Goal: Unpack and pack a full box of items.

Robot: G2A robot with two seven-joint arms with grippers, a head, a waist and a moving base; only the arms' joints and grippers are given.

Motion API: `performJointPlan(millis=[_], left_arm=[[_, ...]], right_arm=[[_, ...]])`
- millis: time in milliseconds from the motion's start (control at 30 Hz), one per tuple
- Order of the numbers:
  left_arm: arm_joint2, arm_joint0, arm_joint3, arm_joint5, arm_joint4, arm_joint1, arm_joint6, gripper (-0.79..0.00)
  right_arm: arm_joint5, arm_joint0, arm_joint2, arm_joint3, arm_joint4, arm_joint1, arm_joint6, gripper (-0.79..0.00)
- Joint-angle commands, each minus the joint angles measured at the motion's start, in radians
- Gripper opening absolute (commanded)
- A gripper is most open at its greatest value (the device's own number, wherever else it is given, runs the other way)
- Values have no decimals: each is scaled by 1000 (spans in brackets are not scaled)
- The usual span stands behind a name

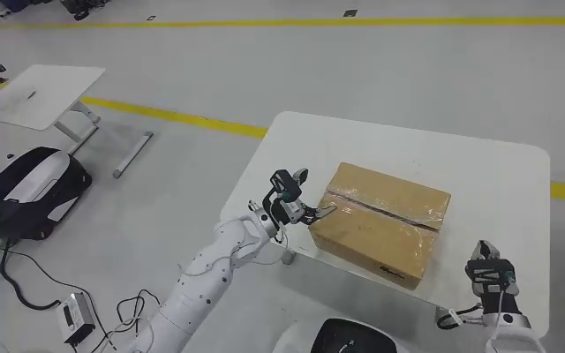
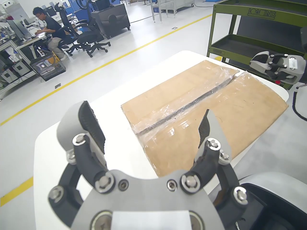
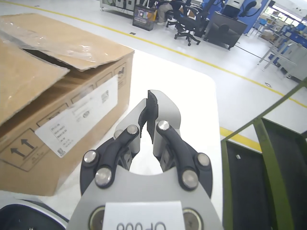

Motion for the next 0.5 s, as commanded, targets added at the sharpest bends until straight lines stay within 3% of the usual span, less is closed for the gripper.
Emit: performJointPlan(millis=[0, 267, 467], left_arm=[[11, 2, -13, 4, 9, -1, -7, 0], [139, -40, -68, -39, 67, -16, -68, 0], [270, -108, -81, -16, 147, -39, -132, 0]], right_arm=[[2, -40, 37, -28, 12, 3, -4, -785], [36, -129, 102, -59, 35, 2, -18, -785], [48, -163, 138, -63, 43, 0, -32, -785]])
